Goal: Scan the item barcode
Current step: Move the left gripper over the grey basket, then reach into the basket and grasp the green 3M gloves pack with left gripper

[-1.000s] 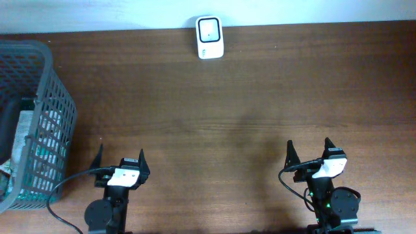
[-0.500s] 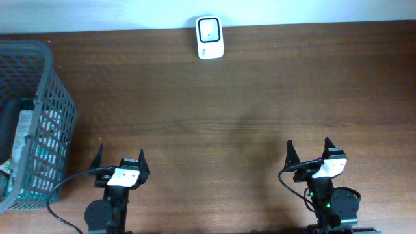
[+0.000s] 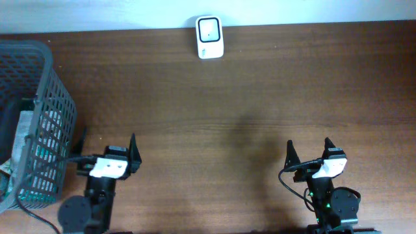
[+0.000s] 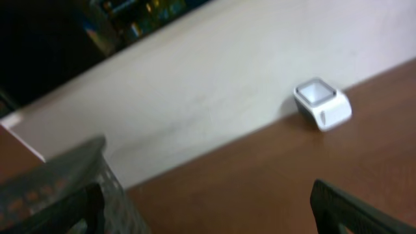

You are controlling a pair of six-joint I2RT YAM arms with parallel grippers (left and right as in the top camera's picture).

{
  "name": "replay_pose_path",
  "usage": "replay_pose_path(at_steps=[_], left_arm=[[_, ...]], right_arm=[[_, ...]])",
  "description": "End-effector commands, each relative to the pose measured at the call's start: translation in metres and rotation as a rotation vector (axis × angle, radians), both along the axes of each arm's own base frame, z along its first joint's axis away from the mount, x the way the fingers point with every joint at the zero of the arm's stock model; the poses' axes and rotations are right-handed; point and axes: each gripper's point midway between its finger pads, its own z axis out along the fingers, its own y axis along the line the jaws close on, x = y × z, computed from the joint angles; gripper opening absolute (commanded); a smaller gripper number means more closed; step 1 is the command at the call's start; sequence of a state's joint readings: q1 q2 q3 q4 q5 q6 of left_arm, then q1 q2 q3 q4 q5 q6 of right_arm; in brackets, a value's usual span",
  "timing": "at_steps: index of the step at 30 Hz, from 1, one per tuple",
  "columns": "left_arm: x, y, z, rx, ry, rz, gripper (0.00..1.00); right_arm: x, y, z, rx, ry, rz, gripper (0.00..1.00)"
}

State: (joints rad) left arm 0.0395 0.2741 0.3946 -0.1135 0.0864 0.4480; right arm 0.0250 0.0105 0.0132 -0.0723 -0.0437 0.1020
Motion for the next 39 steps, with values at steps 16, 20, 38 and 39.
replay_pose_path(at_steps=[16, 20, 38, 39], left_arm=[[0.135, -0.046, 0.058, -0.149, 0.653, -0.287, 0.99], [0.154, -0.004, 0.051, -0.168, 0.650, -0.032, 0.99], [0.052, 0.263, 0.059, -0.729, 0.527, 0.885, 0.65], [0.052, 0.265, 0.054, -0.729, 0.545, 0.894, 0.65]], right_arm=[[0.000, 0.000, -0.003, 0.004, 0.004, -0.001, 0.99], [0.000, 0.000, -0.003, 0.004, 0.004, -0.001, 0.99], [0.000, 0.000, -0.003, 0.004, 0.004, -0.001, 0.98], [0.000, 0.000, -0.003, 0.004, 0.004, -0.001, 0.98]])
